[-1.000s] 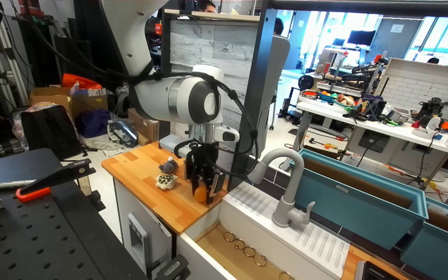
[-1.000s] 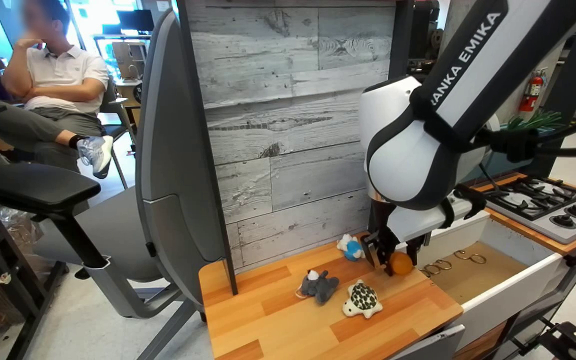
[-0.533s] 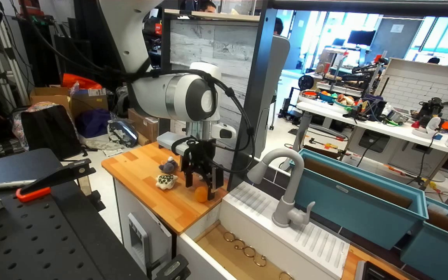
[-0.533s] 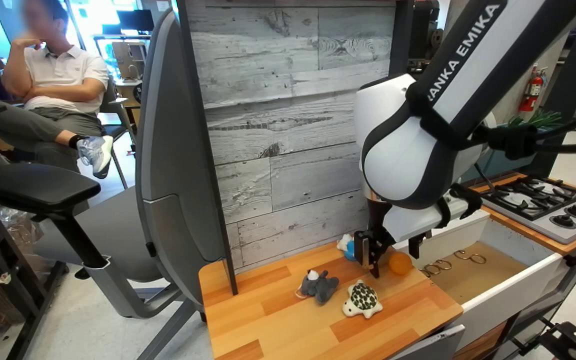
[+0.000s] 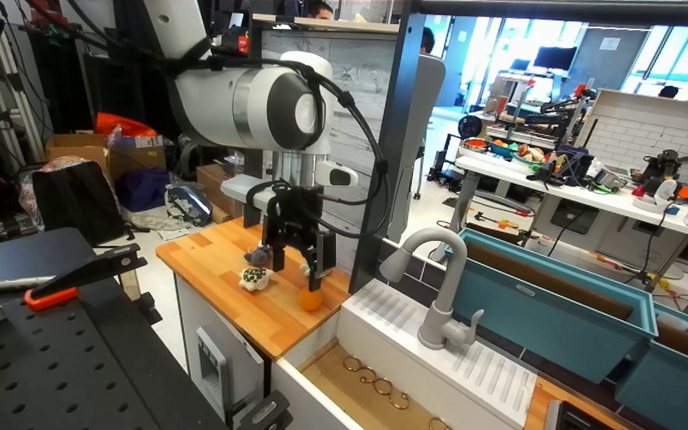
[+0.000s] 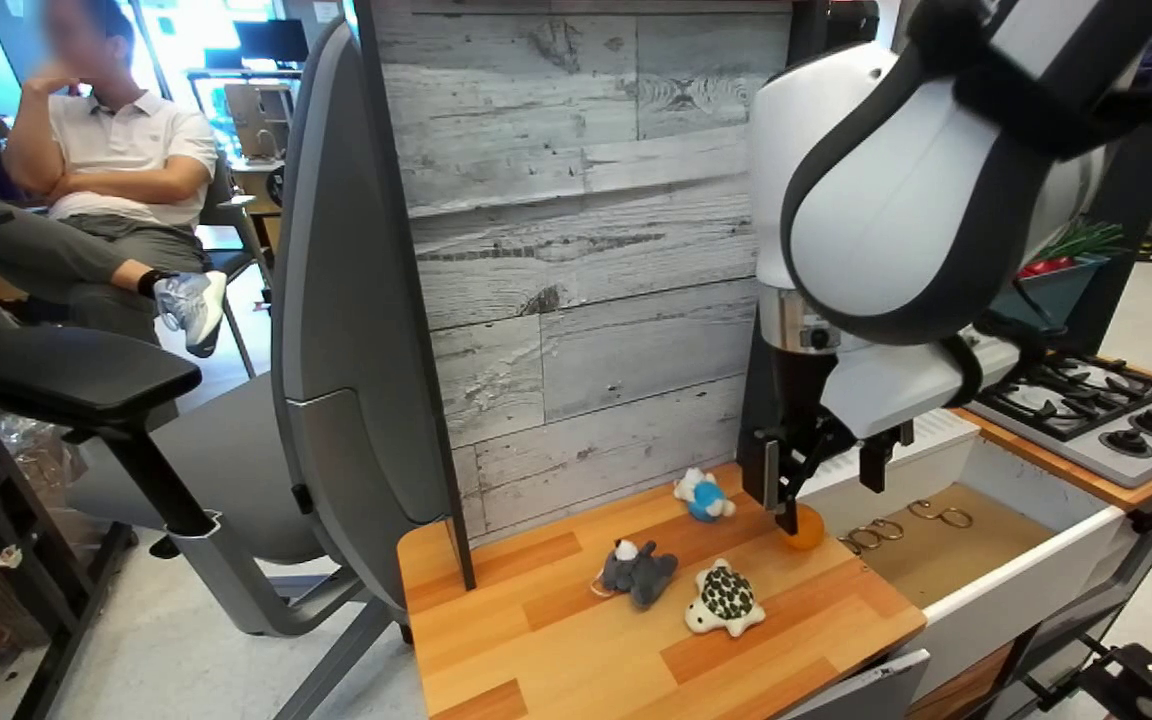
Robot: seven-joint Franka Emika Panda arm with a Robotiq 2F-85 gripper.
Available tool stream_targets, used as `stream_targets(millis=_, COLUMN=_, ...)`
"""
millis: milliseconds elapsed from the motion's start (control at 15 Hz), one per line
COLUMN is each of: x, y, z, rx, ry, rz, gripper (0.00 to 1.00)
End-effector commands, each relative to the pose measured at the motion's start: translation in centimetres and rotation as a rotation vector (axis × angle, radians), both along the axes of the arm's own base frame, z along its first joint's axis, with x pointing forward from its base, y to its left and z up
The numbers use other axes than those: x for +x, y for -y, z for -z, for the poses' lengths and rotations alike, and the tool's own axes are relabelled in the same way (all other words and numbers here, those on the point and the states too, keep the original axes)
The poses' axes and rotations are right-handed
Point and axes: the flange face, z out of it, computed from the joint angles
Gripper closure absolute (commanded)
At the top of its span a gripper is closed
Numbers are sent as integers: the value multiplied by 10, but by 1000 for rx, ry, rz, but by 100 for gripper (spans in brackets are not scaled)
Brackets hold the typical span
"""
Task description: Move the orange plushy backwards
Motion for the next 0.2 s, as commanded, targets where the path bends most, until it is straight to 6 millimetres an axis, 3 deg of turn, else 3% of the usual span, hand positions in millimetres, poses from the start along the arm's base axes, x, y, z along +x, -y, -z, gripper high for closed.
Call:
stream_targets(millis=0, x=-36, y=9, z=-33, rx=11, ry=-25, rz=-10, gripper=0)
stream_targets(millis=67, x=-15, y=4, z=-15, rx=2, ry=-15, rz=4, gripper=0)
stream_targets(millis=133, x=-22, y=6, z=-20, rx=3, ry=-23, rz=5, gripper=0)
